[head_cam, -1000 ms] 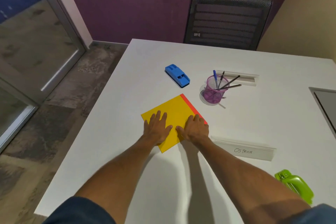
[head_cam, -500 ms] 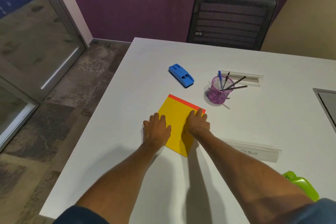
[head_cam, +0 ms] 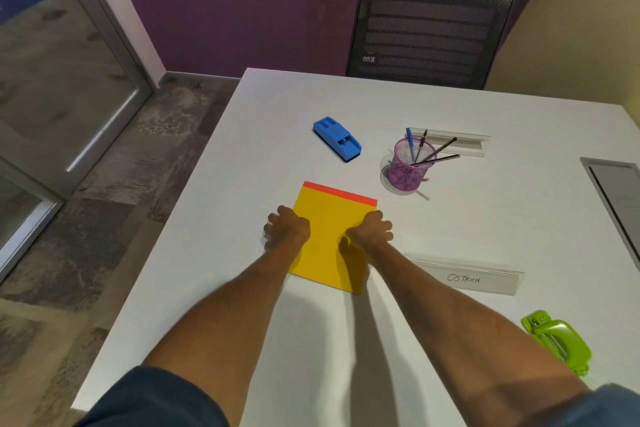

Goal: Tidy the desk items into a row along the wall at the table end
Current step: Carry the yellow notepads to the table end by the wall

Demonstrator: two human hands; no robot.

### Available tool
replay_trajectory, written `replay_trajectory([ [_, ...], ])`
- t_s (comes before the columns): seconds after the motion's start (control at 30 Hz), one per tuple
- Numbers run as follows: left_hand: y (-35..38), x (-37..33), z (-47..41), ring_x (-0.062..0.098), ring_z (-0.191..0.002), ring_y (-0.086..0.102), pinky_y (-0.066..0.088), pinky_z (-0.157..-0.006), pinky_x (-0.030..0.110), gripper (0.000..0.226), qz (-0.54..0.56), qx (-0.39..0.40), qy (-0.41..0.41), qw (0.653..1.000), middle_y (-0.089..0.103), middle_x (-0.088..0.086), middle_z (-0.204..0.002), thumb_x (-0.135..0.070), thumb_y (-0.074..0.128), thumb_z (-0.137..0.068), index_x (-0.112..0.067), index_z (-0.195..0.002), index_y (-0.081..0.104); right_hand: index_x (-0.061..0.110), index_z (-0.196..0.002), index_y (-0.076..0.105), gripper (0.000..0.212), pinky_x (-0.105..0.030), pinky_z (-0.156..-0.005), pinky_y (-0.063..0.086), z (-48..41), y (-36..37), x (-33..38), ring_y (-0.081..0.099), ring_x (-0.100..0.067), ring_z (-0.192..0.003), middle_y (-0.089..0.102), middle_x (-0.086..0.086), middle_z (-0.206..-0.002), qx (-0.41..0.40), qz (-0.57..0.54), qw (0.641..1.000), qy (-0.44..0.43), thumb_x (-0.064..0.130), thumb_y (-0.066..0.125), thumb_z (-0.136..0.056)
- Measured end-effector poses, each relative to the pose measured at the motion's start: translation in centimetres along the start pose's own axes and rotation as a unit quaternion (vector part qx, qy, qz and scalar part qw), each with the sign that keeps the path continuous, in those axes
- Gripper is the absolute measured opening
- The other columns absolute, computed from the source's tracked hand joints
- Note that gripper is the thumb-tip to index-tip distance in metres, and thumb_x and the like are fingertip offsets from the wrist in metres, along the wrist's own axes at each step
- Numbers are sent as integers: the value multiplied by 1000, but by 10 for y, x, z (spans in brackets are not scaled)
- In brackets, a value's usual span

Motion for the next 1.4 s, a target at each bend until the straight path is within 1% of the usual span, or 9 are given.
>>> replay_trajectory([
  [0.13, -6, 10, 0, 37, -122, 47, 43, -104, 48, 40, 59, 9, -49, 997, 42, 18, -137, -20, 46, -96, -7, -134, 43, 6, -132, 38, 61, -42, -102, 46, 1, -14, -2, 42, -35, -124, 37, -18, -136, 33, -43, 999, 2, 23, 72, -85],
  [0.47, -34, -24, 28, 38, -124, 51, 44, -104, 47, 41, 315, -8, -73, 946, 49, 26, -137, -12, 47, -96, 5, -133, 41, 18, -131, 36, 61, -43, -88, 52, 17, -55, -12, 52, -37, -116, 47, -20, -128, 56, -211, 976, -25, 7, 72, -82],
  [0.57, -39, -43, 43, 36, -125, 51, 44, -104, 44, 42, 335, -27, -68, 939, 48, 24, -138, -12, 48, -97, 3, -135, 40, 14, -131, 38, 57, -33, -68, 52, 16, -79, -13, 61, -25, -87, 59, -16, -101, 58, -235, 967, -75, 3, 69, -84],
  [0.63, -40, -57, 58, 36, -125, 50, 43, -105, 44, 42, 341, -38, -65, 937, 48, 23, -139, -12, 47, -97, 3, -136, 39, 12, -131, 41, 55, -28, -60, 49, 19, -98, -16, 57, -20, -78, 60, -15, -98, 55, -246, 963, -98, 0, 67, -85],
  [0.73, -31, -82, 84, 34, -125, 51, 44, -103, 42, 41, 348, -38, -57, 935, 49, 22, -138, -13, 46, -98, 3, -136, 41, 11, -131, 43, 55, -31, -65, 51, 17, -130, -28, 60, -27, -94, 58, -18, -121, 37, -252, 960, -118, 0, 70, -83],
  [0.9, 8, -135, 128, 32, -110, 58, 48, -91, 38, 35, 317, -19, -24, 948, 58, 20, -122, -13, 47, -100, 3, -130, 48, 7, -131, 49, 56, -41, -94, 53, -1, -198, -76, 62, -34, -111, 59, -19, -127, -4, -258, 959, -114, -1, 73, -81],
  [1.13, 116, -222, 187, 37, -110, 61, 53, -95, 47, 29, 247, 32, -3, 968, 61, 25, -120, -1, 51, -95, 5, -122, 55, 6, -126, 58, 47, -35, -90, 51, -39, -307, -192, 64, -33, -107, 64, -18, -123, -61, -246, 963, -89, -5, 70, -81],
  [1.27, 184, -280, 220, 38, -104, 65, 56, -91, 47, 26, 218, 64, 18, 974, 64, 26, -115, 4, 57, -91, 8, -116, 58, 6, -128, 57, 49, -25, -78, 45, -65, -370, -264, 62, -31, -110, 61, -18, -126, -90, -221, 969, -66, -4, 69, -82],
  [1.4, 249, -332, 253, 37, -100, 66, 57, -88, 46, 25, 199, 105, 46, 973, 63, 24, -113, -1, 61, -91, 5, -115, 57, 3, -131, 55, 53, -33, -88, 49, -90, -421, -326, 59, -33, -115, 59, -18, -130, -104, -201, 973, -44, -1, 73, -81],
])
Point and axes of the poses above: each hand's wrist, its own z-axis away from the middle knuckle, its own y-axis out of the palm, x = y × z, the point moved 7 cm from there along -z, towards the middle knuckle
